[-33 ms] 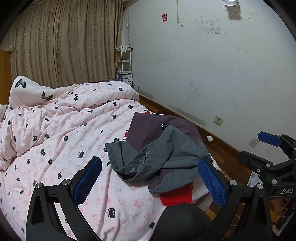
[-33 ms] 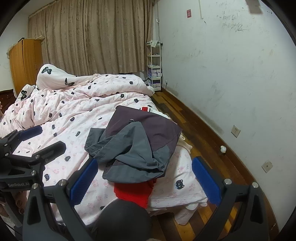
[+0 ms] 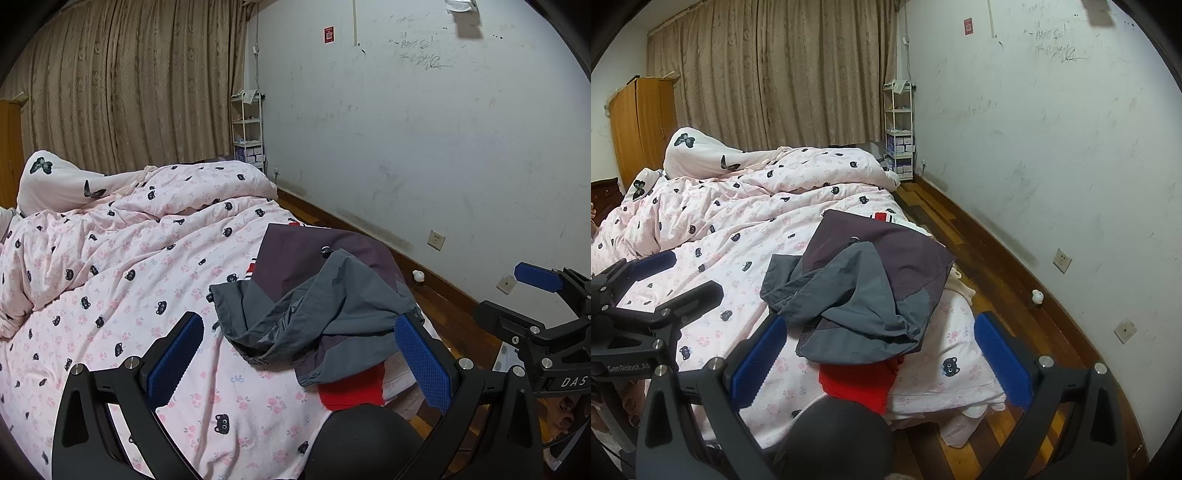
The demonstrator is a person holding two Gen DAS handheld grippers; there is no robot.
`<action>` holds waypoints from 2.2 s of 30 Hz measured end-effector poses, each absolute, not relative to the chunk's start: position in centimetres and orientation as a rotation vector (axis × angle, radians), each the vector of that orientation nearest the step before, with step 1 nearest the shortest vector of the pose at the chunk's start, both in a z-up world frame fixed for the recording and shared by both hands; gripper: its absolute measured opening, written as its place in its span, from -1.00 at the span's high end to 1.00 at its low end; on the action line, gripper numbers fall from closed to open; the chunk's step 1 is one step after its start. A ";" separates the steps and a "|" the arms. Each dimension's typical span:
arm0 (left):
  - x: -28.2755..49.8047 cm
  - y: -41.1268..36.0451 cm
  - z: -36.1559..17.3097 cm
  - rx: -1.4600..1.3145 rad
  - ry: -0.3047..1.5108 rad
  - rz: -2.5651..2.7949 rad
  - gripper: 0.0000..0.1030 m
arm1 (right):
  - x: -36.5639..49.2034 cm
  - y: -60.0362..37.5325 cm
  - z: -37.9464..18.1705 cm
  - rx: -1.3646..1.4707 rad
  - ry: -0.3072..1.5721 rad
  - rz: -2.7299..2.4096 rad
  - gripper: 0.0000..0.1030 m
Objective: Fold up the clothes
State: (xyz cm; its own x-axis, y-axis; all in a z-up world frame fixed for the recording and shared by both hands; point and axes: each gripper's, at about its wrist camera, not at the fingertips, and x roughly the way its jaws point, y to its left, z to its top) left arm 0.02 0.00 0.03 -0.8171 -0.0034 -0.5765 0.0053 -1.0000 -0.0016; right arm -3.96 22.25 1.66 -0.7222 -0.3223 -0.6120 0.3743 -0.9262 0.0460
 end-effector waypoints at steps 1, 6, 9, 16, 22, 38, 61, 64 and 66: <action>0.1 0.0 0.1 0.945 0.000 -2.990 -0.99 | -4.0 22.2 1.7 0.906 0.116 -2.609 -1.00; -0.5 0.0 0.0 0.986 -0.012 -2.978 -0.99 | -4.0 22.0 1.7 0.907 0.126 -2.611 -1.00; -0.3 -0.1 0.3 0.958 0.003 -2.991 -0.99 | -4.1 21.9 1.8 0.908 0.132 -2.613 -1.00; -0.5 -0.1 0.3 0.966 0.024 -2.987 -0.99 | -4.1 22.0 1.7 0.907 0.136 -2.612 -1.00; -0.6 0.2 0.2 0.968 0.020 -2.988 -0.99 | -3.9 22.1 1.6 0.903 0.137 -2.609 -1.00; -0.4 0.0 0.0 0.967 0.027 -2.991 -0.99 | -4.1 22.1 1.3 0.917 0.136 -2.601 -1.00; -0.8 -0.2 -0.6 0.994 0.042 -2.987 -0.99 | -4.3 21.8 0.8 0.936 0.133 -2.585 -1.00; -0.9 -0.1 -0.7 0.996 0.045 -2.986 -0.99 | -4.4 21.7 0.7 0.940 0.134 -2.579 -1.00; -0.9 -0.1 -0.7 0.995 0.045 -2.985 -0.99 | -4.4 21.7 0.5 0.942 0.136 -2.577 -1.00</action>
State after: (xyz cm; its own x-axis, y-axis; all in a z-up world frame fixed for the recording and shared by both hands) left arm -0.86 -0.15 -0.70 -0.7999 0.0142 -0.6000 0.0039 -0.9996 -0.0289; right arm -4.45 21.70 0.55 -0.6970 -0.3278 -0.6378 0.3929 -0.9186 0.0426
